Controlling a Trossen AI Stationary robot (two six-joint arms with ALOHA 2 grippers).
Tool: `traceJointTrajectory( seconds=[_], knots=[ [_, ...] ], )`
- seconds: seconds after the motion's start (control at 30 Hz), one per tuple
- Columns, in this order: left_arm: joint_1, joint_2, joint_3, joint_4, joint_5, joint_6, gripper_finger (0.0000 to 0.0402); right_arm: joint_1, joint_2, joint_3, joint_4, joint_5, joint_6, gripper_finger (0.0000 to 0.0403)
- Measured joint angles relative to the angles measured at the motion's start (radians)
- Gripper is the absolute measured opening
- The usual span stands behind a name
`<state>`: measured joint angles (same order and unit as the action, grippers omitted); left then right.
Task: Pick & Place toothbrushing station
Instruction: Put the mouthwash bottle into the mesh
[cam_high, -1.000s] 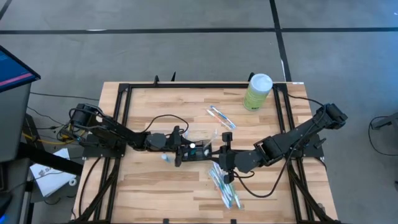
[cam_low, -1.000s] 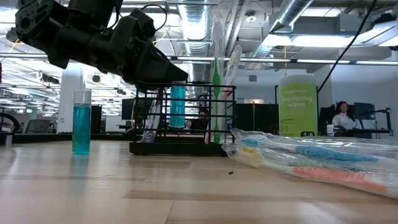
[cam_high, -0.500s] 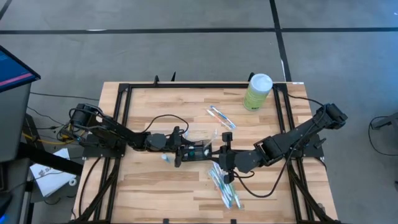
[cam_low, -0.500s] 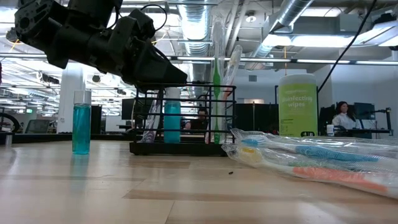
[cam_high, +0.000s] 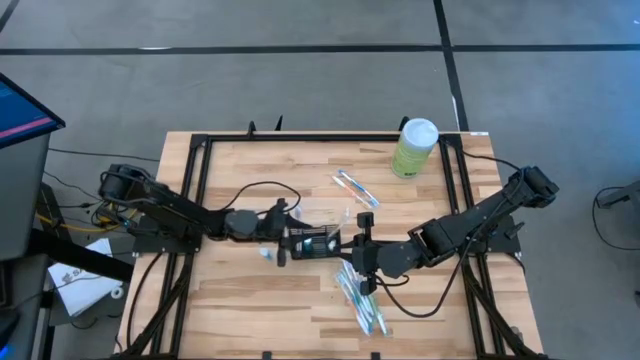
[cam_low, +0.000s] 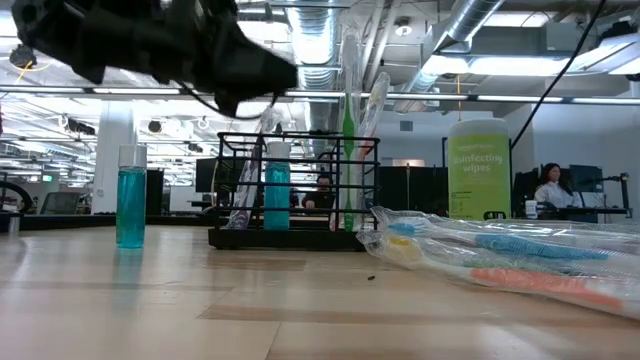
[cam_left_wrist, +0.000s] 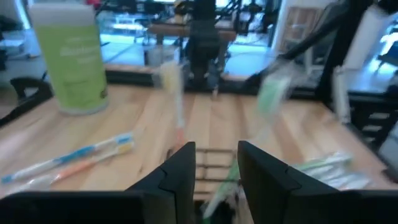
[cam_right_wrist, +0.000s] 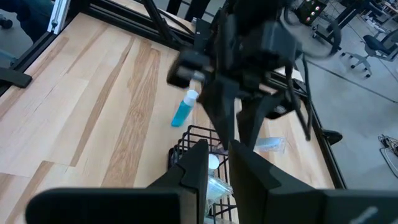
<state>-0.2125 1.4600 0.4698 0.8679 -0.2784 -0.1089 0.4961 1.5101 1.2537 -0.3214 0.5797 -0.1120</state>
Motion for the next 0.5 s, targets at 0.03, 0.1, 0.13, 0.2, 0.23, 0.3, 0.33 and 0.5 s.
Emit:
traceJointTrajectory(
  seconds=[0.03, 0.1, 0.13, 0.2, 0.23, 0.3, 0.33, 0.5],
  knots=[
    [-0.007, -0.016, 0.001, -0.013, 0.009, 0.002, 0.0112, 0.0, 0.0, 0.0, 0.0, 0.0, 0.0, 0.0054],
    [-0.023, -0.051, -0.002, -0.062, 0.026, 0.018, 0.0112, 0.0, 0.0, 0.0, 0.0, 0.0, 0.0, 0.0054],
    [-0.031, -0.069, -0.005, -0.084, 0.027, 0.022, 0.0112, 0.0, 0.0, 0.0, 0.0, -0.001, 0.0, 0.0054],
    [-0.044, -0.105, -0.009, -0.14, 0.028, 0.023, 0.0112, 0.0, 0.0, 0.0, -0.001, -0.004, 0.002, 0.0054],
    [-0.051, -0.127, -0.013, -0.175, 0.029, 0.023, 0.0112, 0.0, 0.0, 0.0, -0.001, -0.004, 0.005, 0.0054],
    [-0.068, -0.167, -0.019, -0.227, 0.029, 0.023, 0.0112, 0.0, 0.0, 0.0, -0.003, -0.004, 0.005, 0.0054],
    [-0.077, -0.188, -0.027, -0.246, 0.029, 0.023, 0.0112, 0.0, 0.0, 0.0, -0.008, -0.004, 0.005, 0.0054],
    [-0.132, -0.281, -0.107, -0.27, 0.031, 0.023, 0.0112, 0.0, 0.0, 0.0, -0.009, -0.004, 0.008, 0.0054]
  ],
)
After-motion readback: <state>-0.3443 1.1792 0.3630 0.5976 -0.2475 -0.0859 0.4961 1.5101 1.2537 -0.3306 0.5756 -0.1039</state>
